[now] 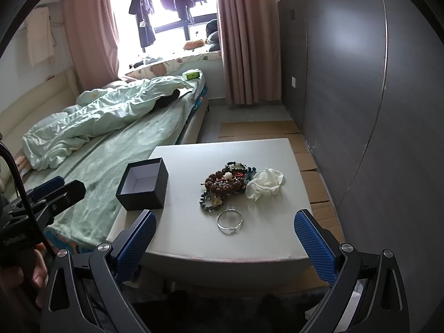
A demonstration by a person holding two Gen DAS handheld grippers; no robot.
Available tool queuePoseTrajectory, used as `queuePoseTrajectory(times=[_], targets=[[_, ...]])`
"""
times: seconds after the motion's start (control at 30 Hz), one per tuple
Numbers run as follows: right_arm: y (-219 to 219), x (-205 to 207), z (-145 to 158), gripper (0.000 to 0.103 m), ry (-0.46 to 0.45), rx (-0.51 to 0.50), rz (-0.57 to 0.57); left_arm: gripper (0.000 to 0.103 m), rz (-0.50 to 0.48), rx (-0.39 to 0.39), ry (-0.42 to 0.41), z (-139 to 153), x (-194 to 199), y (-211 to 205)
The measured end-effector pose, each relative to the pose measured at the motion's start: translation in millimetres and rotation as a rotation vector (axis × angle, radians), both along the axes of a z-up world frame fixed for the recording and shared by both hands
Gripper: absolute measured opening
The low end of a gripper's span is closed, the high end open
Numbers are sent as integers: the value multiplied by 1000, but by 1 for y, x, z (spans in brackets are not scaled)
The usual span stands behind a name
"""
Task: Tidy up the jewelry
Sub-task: 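Move both tools toward the jewelry pile beside the black box, then lower left tool over brown bead bracelet while right tool nears white cloth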
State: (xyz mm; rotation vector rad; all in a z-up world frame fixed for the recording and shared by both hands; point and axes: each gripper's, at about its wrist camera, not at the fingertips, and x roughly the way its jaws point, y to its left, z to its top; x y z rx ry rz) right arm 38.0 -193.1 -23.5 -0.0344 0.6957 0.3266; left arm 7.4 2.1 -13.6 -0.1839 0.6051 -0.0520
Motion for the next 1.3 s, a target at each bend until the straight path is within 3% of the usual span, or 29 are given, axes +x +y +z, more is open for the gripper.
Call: queuePoseTrajectory(times=[0.53, 0.8, 0.9, 1.3], targets=[[-12, 24, -9, 100, 31, 41, -45, 102, -38, -1, 58, 3, 44, -4], [-32, 57, -25, 100, 110, 147, -70, 100, -51, -24, 115, 1, 76, -1], [-37, 68, -33, 99, 146, 192, -79, 94, -79, -27, 144, -2, 93, -2], [-61, 126, -71, 68, 292, 293, -190, 73, -143, -46, 304, -26, 167, -15]])
